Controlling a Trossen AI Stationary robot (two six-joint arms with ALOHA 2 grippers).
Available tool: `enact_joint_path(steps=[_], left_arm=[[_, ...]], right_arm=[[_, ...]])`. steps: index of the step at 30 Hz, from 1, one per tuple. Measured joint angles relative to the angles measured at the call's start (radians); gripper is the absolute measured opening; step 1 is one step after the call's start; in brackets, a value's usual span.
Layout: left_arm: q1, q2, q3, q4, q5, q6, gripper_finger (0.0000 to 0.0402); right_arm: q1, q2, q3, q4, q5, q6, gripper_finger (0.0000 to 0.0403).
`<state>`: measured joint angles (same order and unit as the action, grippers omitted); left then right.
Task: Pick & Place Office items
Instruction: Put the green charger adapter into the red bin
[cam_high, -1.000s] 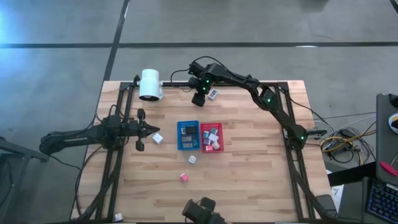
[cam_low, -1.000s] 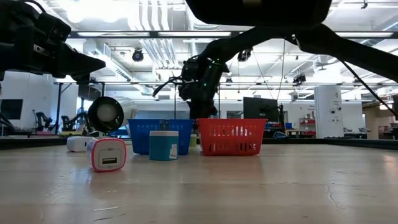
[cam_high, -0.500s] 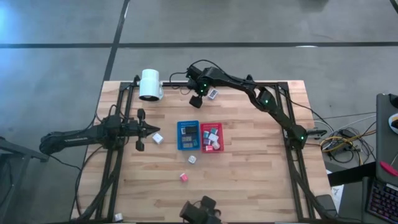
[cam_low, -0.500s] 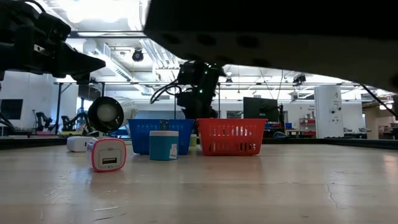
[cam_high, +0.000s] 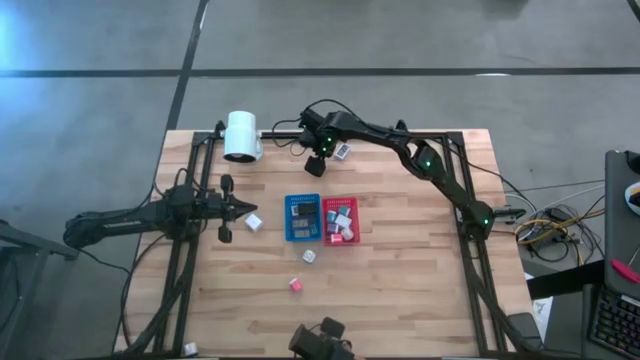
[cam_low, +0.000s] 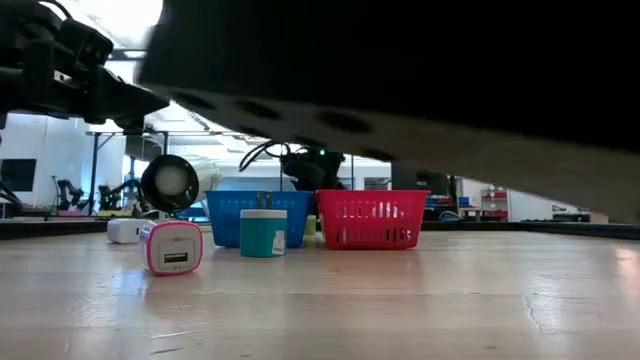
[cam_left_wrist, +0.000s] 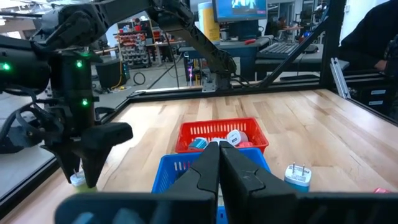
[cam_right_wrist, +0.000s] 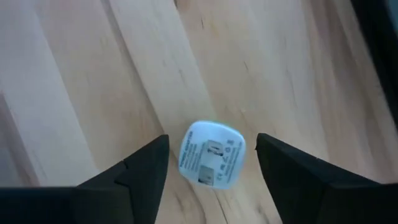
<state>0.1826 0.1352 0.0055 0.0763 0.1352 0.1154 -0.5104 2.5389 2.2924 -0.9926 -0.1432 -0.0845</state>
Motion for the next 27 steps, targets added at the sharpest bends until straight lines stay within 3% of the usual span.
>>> enact_joint_path(steps=[12,27], left_arm=[[0.000,0.000,0.000,0.006,0.000,0.000,0.0014],[0.000,0.000,0.000,0.006,0.003,-0.011,0.0014]], right_arm=[[0.006,0.000,-0.013,0.021,-0.056,-0.045,0.0141],[0.016,-0.081,0.064,-0.054,-0.056,-0.046,0.0128]])
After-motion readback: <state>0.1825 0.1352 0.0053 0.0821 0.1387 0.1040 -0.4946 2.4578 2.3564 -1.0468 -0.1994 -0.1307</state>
